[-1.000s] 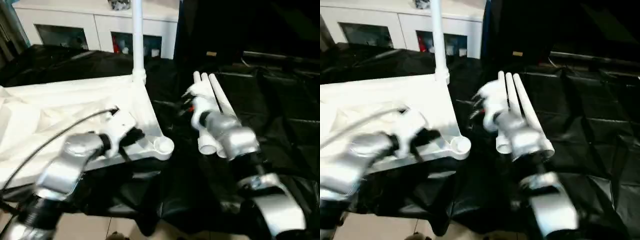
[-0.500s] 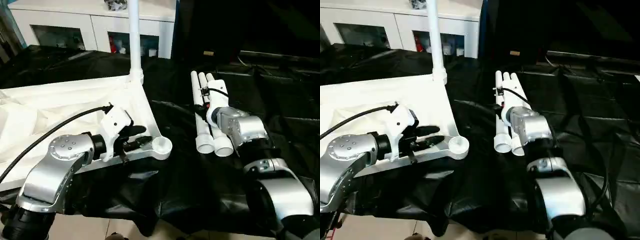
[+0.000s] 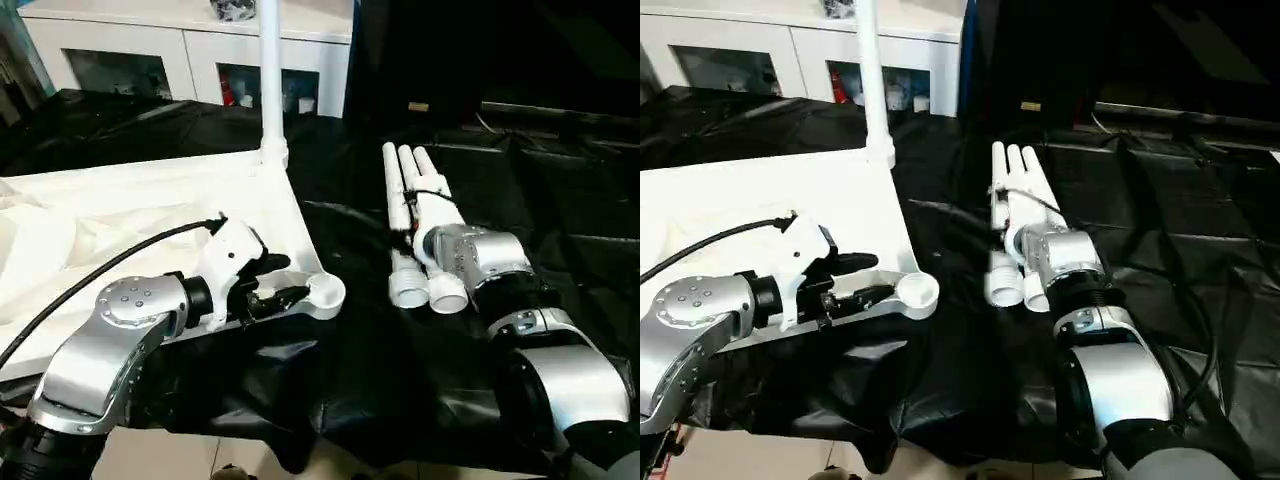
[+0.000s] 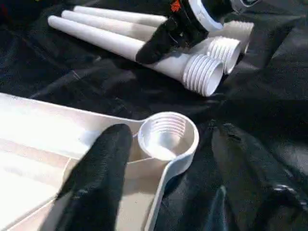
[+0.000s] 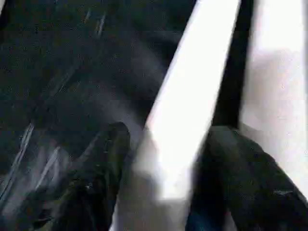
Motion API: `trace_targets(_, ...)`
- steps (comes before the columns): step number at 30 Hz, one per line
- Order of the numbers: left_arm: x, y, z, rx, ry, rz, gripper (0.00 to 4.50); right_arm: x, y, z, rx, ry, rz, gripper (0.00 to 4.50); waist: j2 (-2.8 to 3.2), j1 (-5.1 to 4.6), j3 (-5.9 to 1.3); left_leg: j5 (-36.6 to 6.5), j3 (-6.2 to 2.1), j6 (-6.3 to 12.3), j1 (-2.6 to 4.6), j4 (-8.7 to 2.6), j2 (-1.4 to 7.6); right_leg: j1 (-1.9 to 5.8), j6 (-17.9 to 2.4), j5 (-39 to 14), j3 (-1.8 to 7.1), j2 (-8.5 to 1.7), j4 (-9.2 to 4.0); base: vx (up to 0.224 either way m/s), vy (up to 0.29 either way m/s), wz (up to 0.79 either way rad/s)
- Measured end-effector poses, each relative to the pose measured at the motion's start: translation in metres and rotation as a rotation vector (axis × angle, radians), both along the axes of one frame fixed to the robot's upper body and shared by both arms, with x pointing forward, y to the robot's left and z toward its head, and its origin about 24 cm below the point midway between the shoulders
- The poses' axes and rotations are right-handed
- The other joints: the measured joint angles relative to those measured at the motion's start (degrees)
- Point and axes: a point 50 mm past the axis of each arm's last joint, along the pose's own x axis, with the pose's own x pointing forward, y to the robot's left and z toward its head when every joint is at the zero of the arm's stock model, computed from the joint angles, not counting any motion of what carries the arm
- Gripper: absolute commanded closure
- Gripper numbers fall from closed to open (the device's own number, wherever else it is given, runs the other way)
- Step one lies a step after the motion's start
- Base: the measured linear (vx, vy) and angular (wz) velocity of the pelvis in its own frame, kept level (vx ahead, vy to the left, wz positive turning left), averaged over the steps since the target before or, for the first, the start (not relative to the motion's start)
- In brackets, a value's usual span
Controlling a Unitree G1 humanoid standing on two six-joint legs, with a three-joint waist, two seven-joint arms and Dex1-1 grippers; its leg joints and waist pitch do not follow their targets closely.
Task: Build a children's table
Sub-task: Pick table leg
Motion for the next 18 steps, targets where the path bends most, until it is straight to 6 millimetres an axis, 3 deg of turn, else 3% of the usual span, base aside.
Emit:
trace_targets(2, 0.0000, 0.0006, 0.0000, 0.004, 0.000, 0.000, 1.07, -0.0017, 0.0027, -0.0024, 0.024, 0.034, 0.003, 1.50, 0.00, 0.01, 0.00, 0.0, 0.00, 0.00, 0.01, 0.04, 0.00, 0.00, 0.0, 0.0, 0.00, 0.00, 0.06, 0.000, 0.000, 0.00)
trace_targets(7, -0.0005, 0.0006, -0.0005, 0.011, 0.004, -0.007, 1.07, -0.0030, 0.0042, -0.0032, 0.049, 0.113, -0.008, 1.50, -0.02, 0.02, -0.01, 0.0, -0.01, 0.00, 0.03, 0.12, 0.00, -0.02, 0.0, 0.0, 0.01, -0.01, 0.21, 0.000, 0.000, 0.00)
trace_targets(8, -0.0005, 0.0009, -0.0005, 0.013, 0.004, -0.007, 1.04, -0.0032, 0.0040, -0.0034, 0.054, 0.121, -0.011, 1.77, -0.06, 0.02, 0.00, 0.0, -0.01, 0.00, 0.03, 0.14, 0.00, -0.02, 0.1, 0.0, 0.01, -0.01, 0.26, 0.000, 0.000, 0.00)
trace_targets(13, -0.0012, 0.0013, -0.0002, 0.011, 0.011, -0.020, 1.04, -0.0040, 0.0014, -0.0057, 0.064, 0.142, -0.025, 2.02, -0.19, 0.08, -0.03, 0.0, -0.02, -0.01, 0.03, 0.29, 0.01, -0.03, 0.3, -0.2, 0.01, -0.02, 0.39, 0.000, 0.000, 0.00)
trace_targets(18, -0.0019, 0.0010, 0.0000, 0.003, 0.018, -0.033, 1.04, -0.0038, 0.0004, -0.0061, 0.086, 0.146, -0.045, 2.57, -0.26, 0.11, -0.06, 0.0, -0.03, -0.01, 0.03, 0.35, 0.01, -0.03, 0.3, -0.2, 0.01, -0.03, 0.44, 0.000, 0.000, 0.00)
